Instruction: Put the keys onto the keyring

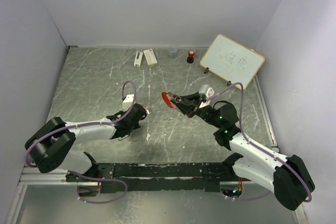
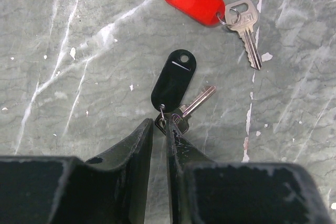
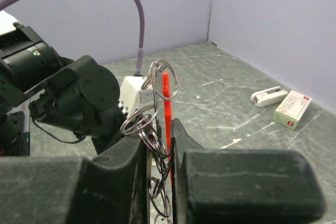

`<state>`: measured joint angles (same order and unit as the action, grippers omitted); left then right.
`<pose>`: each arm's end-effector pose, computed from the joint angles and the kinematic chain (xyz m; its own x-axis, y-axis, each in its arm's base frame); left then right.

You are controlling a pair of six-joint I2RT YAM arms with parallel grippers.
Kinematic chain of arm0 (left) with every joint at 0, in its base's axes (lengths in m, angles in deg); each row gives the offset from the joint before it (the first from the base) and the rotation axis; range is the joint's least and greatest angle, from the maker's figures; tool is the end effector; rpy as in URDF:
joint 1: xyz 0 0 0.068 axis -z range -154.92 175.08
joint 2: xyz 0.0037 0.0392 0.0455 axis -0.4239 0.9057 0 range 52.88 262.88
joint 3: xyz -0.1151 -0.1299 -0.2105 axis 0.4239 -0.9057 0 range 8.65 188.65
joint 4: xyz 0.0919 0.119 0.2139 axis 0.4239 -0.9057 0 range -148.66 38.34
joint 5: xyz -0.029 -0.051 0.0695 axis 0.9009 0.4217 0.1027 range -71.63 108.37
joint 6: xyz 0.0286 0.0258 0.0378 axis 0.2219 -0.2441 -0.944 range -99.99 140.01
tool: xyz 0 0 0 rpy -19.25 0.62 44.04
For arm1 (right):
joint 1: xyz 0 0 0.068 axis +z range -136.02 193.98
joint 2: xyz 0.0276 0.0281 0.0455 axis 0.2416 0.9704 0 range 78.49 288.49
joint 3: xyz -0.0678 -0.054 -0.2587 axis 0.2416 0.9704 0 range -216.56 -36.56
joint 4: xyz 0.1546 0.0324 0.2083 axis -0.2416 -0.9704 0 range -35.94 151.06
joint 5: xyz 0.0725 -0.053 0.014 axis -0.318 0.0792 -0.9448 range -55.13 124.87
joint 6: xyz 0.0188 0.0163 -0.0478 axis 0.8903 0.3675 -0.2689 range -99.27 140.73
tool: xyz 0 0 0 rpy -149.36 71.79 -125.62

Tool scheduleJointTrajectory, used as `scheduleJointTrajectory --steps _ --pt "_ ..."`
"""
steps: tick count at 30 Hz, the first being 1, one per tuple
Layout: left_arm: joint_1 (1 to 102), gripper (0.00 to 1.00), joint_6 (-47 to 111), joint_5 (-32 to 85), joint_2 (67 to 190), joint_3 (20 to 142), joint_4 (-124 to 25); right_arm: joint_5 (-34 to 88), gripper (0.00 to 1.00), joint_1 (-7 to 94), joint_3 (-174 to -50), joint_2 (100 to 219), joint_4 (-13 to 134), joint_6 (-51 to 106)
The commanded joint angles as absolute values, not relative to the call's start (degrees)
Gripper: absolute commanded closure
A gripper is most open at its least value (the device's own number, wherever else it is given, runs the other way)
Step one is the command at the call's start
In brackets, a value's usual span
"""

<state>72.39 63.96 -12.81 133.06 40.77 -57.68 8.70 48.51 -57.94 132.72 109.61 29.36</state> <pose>0.1794 -0.1673 0.1468 -0.6888 -0.1289 -0.7134 -0.0765 0.9915 -0.1053 0.1608 0.1297 0.2739 0.0917 0.2264 -0.9697 -0.8822 0.4700 0.0264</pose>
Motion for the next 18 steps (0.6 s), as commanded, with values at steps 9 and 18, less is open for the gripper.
scheduleJointTrajectory --steps 9,18 --pt "72.79 0.7 63.57 -14.94 134.08 41.5 -56.98 8.67 1.0 48.18 -57.57 132.33 111.57 29.22" --pt "72.76 0.68 63.19 -14.72 135.47 42.13 -55.94 8.77 1.0 48.06 -57.57 132.47 111.51 29.17"
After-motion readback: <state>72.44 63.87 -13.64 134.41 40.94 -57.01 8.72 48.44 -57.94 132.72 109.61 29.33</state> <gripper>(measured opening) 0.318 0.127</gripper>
